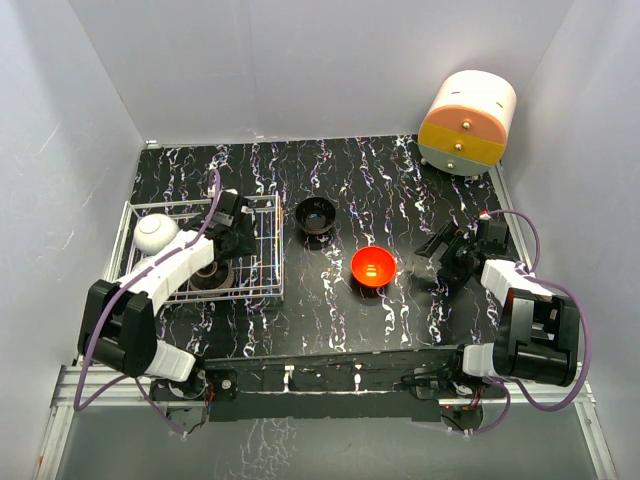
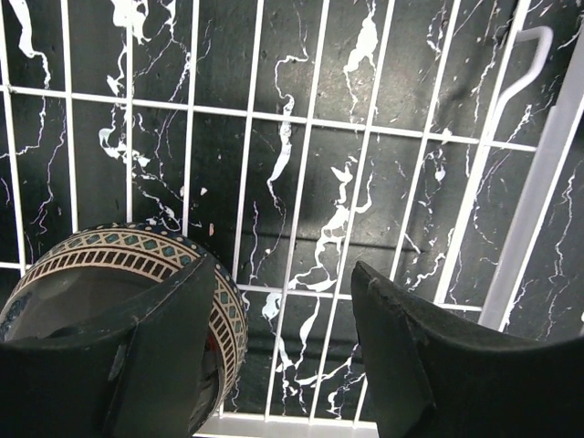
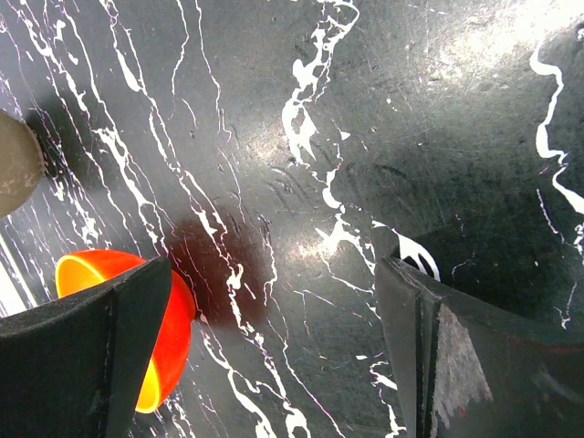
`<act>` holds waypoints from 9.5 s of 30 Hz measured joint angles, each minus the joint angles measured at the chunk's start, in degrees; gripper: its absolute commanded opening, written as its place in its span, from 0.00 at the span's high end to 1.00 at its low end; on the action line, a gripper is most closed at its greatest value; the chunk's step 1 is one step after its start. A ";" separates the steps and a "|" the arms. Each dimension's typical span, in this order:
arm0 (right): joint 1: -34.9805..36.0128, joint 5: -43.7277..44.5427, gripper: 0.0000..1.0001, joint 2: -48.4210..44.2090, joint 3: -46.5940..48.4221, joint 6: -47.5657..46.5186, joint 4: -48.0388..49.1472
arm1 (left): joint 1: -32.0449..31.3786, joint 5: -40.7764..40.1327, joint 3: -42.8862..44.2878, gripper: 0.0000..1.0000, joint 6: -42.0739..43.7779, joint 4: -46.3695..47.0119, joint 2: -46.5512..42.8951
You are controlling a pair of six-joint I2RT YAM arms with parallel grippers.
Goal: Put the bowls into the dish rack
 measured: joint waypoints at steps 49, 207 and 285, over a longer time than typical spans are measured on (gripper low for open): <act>-0.02 0.33 0.02 -0.11 -0.13 0.04 0.35 | -19.04 11.43 21.46 0.27 26.58 11.58 16.81; -0.81 -0.52 0.02 0.50 -0.15 0.11 1.46 | 36.87 41.72 -13.73 0.73 -15.17 28.87 -3.72; -0.81 -1.38 0.02 0.74 -0.48 0.11 2.54 | 17.14 -2.86 4.57 0.05 -4.00 6.36 -1.22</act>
